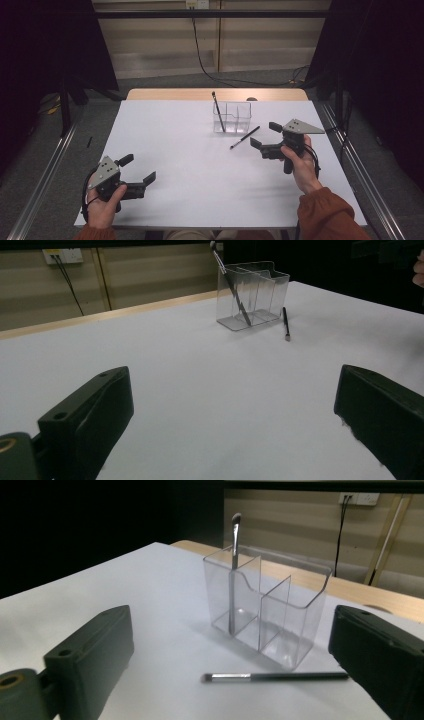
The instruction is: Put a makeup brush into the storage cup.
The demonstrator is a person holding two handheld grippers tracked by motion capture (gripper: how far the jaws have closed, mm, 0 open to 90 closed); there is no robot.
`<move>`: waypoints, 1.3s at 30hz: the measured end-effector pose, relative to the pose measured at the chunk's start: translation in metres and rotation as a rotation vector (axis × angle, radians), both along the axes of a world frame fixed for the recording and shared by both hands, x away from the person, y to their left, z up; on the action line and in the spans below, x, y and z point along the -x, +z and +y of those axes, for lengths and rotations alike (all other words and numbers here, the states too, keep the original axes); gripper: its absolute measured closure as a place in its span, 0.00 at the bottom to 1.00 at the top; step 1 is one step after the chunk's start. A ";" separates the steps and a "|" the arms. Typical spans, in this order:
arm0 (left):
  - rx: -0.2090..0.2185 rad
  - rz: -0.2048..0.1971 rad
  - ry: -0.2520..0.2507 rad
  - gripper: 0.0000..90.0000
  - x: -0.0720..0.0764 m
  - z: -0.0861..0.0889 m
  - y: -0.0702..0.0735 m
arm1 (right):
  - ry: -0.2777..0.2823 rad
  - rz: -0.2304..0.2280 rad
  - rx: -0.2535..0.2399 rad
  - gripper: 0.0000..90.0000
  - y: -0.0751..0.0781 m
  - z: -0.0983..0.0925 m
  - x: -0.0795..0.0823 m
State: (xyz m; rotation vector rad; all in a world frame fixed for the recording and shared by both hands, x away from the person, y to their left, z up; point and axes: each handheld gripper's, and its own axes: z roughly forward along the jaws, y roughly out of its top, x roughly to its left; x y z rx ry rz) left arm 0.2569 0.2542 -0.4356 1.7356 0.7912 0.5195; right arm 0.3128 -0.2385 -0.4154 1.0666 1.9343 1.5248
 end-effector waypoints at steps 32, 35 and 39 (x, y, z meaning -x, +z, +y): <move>0.011 -0.001 0.038 0.03 0.009 0.006 0.000 | -0.163 0.045 -0.016 0.04 -0.023 -0.060 0.078; 0.009 -0.001 0.032 0.03 0.012 0.005 0.000 | -0.165 0.052 -0.005 0.03 -0.026 -0.063 0.085; 0.013 -0.007 0.028 0.03 0.013 0.006 0.001 | -0.163 0.054 -0.013 0.03 -0.028 -0.066 0.092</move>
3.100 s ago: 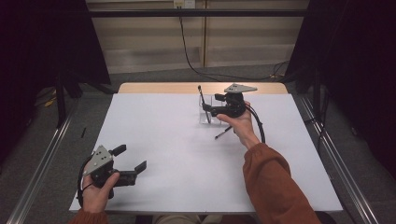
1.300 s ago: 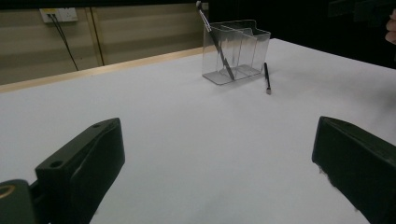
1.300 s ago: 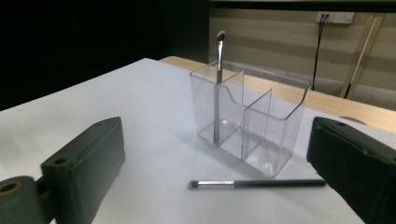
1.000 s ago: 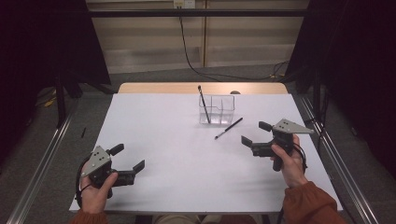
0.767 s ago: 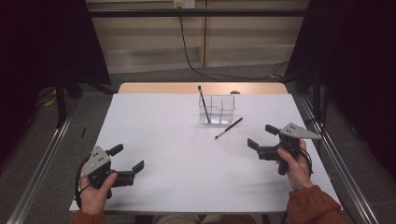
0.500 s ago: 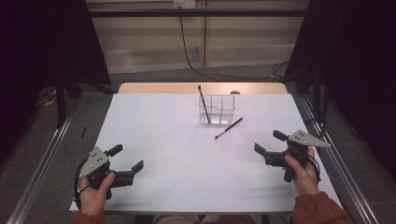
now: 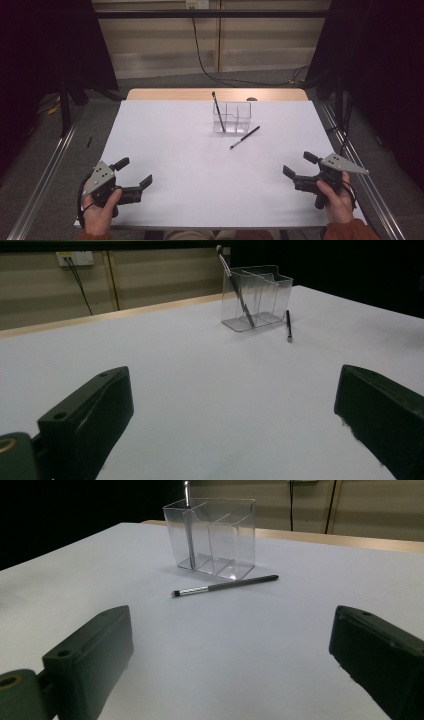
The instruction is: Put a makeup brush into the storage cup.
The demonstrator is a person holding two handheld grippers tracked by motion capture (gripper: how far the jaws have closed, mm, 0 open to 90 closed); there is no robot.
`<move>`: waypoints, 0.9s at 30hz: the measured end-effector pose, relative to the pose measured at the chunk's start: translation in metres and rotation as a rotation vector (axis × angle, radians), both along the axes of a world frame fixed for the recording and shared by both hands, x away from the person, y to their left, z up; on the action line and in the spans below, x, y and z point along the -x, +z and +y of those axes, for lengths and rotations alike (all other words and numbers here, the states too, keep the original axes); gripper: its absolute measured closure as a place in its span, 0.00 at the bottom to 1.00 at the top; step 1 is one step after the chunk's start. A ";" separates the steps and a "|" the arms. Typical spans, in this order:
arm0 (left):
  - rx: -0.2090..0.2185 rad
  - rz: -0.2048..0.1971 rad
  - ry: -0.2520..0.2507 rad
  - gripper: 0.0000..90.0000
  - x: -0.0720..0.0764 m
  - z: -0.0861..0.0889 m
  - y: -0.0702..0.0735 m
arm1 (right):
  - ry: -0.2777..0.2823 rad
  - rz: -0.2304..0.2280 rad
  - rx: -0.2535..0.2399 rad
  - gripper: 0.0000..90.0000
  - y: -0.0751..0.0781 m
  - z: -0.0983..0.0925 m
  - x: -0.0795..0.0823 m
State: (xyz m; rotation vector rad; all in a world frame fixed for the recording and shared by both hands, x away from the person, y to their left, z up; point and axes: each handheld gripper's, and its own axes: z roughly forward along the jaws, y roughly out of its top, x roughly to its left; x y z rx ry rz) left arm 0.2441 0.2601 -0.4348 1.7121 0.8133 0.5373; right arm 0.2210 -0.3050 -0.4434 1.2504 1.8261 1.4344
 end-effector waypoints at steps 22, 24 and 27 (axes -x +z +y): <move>-0.004 0.000 -0.009 0.03 -0.004 0.000 0.000 | 0.032 -0.013 0.011 0.03 0.001 0.006 -0.004; -0.006 -0.001 -0.007 0.03 -0.004 0.000 0.000 | 0.041 -0.021 0.026 0.03 0.001 0.008 -0.006; -0.013 -0.003 -0.012 0.03 -0.003 -0.002 0.001 | 0.056 -0.032 0.036 0.03 0.003 0.011 -0.009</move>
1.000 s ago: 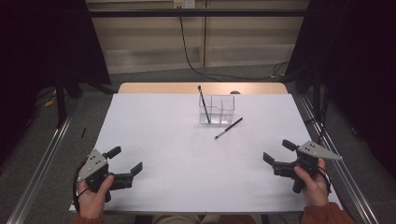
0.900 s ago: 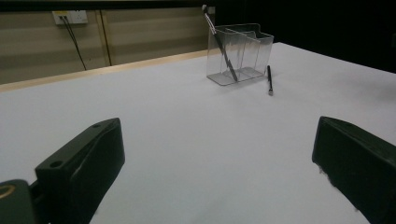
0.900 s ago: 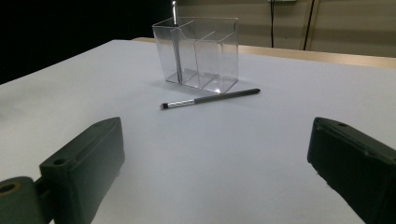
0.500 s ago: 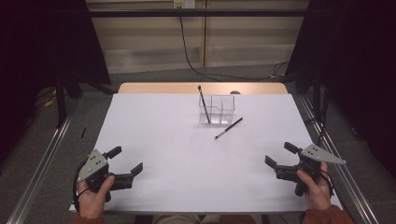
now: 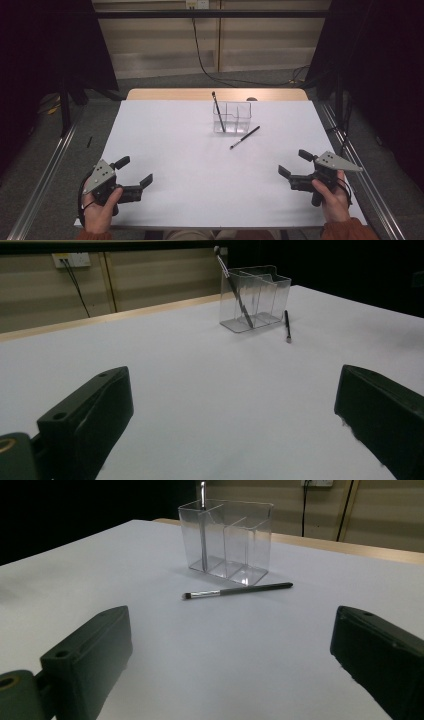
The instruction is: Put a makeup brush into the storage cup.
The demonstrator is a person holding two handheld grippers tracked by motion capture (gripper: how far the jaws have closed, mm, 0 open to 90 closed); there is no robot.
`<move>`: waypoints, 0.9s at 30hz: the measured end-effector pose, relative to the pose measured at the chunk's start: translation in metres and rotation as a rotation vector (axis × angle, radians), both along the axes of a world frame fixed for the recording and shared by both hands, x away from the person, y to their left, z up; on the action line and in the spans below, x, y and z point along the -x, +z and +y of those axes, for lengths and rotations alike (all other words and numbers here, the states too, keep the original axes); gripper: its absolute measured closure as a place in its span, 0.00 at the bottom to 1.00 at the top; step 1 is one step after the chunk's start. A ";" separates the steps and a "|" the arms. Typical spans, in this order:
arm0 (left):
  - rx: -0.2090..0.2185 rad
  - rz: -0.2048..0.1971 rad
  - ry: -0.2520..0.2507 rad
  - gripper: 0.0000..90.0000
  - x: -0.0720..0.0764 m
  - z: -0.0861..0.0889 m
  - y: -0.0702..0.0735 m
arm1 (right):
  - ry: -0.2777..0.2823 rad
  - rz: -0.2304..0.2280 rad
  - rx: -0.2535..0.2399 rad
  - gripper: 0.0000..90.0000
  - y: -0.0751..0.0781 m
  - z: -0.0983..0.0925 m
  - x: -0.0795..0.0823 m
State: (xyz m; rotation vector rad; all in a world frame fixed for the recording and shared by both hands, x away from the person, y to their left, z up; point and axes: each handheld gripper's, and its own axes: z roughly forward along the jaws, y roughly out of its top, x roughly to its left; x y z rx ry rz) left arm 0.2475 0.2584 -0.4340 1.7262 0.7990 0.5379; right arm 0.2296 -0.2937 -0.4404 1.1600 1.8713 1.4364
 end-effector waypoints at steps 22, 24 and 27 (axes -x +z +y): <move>0.000 0.004 0.008 0.03 -0.003 0.001 -0.001 | 0.147 0.013 0.020 0.01 0.019 0.036 -0.051; -0.007 0.002 0.003 0.03 -0.003 0.002 -0.001 | 0.159 0.011 0.035 0.01 0.020 0.039 -0.056; -0.008 0.001 0.004 0.03 -0.003 0.002 -0.001 | 0.163 0.019 0.048 0.01 0.018 0.042 -0.065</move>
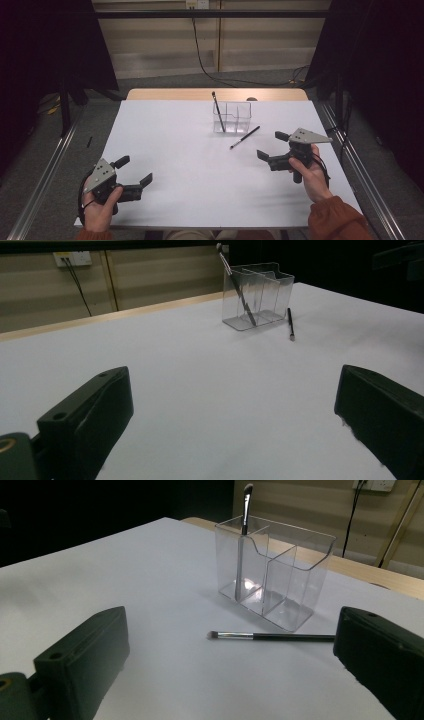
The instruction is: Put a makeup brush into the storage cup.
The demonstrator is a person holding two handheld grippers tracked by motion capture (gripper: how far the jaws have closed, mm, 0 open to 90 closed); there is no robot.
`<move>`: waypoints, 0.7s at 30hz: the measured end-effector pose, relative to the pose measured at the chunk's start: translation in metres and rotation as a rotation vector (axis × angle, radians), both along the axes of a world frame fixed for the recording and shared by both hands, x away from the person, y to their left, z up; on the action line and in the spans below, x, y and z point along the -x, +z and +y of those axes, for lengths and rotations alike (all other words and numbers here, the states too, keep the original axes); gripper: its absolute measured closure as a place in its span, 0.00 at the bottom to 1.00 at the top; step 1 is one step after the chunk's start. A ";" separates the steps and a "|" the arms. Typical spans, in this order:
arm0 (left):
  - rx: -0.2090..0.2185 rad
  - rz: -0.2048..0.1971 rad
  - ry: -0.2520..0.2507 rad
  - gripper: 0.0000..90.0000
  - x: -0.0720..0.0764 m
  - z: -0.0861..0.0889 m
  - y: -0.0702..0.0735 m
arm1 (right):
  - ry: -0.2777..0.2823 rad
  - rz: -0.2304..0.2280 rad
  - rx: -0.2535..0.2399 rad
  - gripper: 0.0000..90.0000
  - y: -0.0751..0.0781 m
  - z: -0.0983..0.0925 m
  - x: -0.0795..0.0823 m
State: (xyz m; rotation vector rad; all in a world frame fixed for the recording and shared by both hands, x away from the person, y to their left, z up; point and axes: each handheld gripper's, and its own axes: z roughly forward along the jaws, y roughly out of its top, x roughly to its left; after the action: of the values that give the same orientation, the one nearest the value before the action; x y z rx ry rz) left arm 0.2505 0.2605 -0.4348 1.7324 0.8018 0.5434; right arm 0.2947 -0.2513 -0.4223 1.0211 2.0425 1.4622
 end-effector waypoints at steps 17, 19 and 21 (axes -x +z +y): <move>0.002 0.004 -0.002 0.03 -0.001 0.001 -0.001 | 0.020 0.002 0.036 0.01 0.002 0.021 -0.041; 0.000 0.005 -0.002 0.02 -0.001 0.001 -0.001 | 0.013 0.000 0.033 0.01 0.002 0.022 -0.046; -0.001 0.004 -0.003 0.03 -0.001 0.001 -0.001 | 0.012 -0.003 0.039 0.01 0.004 0.023 -0.050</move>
State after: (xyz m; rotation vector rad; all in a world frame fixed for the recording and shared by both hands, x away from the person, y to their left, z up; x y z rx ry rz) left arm 0.2514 0.2610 -0.4355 1.7360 0.8014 0.5386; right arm 0.3451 -0.2286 -0.4179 0.9918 2.0707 1.4235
